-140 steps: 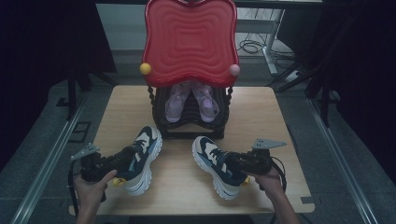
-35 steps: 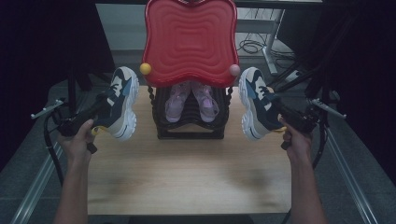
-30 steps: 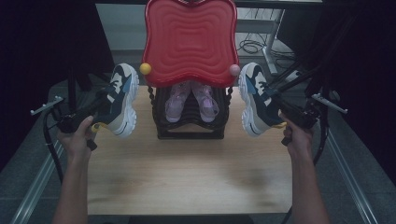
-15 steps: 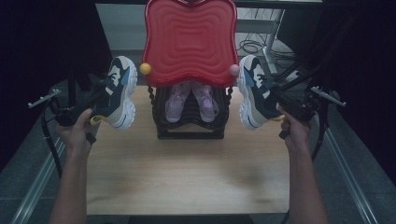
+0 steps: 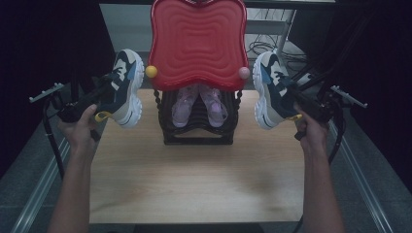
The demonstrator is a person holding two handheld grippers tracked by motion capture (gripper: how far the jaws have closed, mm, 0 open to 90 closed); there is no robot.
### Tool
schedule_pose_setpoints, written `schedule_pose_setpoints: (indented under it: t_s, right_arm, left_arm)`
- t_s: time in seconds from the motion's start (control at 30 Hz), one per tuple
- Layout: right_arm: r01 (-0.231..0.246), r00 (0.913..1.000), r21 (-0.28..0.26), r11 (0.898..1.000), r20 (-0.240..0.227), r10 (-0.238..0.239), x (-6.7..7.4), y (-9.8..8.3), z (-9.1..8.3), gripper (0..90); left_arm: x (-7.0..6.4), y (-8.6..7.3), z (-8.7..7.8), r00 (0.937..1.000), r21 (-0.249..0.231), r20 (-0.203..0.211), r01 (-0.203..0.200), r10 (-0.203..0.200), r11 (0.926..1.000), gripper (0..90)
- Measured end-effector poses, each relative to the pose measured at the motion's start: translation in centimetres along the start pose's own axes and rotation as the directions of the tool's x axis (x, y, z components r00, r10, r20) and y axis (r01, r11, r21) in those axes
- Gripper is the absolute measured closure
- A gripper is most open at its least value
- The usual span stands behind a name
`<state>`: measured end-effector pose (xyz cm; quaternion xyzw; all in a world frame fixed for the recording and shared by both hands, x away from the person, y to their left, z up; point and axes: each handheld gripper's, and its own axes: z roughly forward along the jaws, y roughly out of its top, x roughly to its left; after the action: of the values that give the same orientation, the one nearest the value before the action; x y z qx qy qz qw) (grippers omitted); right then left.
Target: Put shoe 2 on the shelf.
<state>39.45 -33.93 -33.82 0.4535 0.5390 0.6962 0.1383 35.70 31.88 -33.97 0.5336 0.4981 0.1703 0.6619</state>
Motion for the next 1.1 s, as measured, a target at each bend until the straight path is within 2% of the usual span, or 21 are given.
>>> schedule_pose_setpoints:
  t_s: [0.17,0.4,0.63,0.9,1.1]
  right_arm:
    - [0.001,1.0,-0.018,1.0,-0.003,-0.001,0.3,0.7,0.2,74.5]
    - [0.018,0.9997,-0.04,0.999,-0.017,-0.019,1.3,2.2,0.6,74.5]
    - [0.021,0.9989,-0.059,0.998,-0.039,-0.024,2.5,3.4,0.8,74.6]
    - [-0.015,0.9981,-0.073,0.997,-0.06,0.011,3.2,4.5,0.9,74.5]
    - [-0.019,0.9976,-0.078,0.997,-0.068,0.014,3.9,5.2,1.0,74.5]
  left_arm:
    - [-0.4,0.8,0.2,0.9999,-0.014,-0.004,-0.011,0.011,0.9998,73.8]
    - [-0.9,2.2,0.2,0.9998,-0.041,0.005,-0.019,0.019,0.999,73.9]
    - [-1.1,2.9,0.4,0.9994,-0.057,0.034,0.003,-0.001,0.9984,73.9]
    - [-2.1,3.9,0.3,0.9992,-0.065,0.039,-0.005,0.008,0.9978,73.8]
    - [-2.8,4.7,0.4,0.9987,-0.075,0.049,-0.012,0.016,0.9971,73.9]
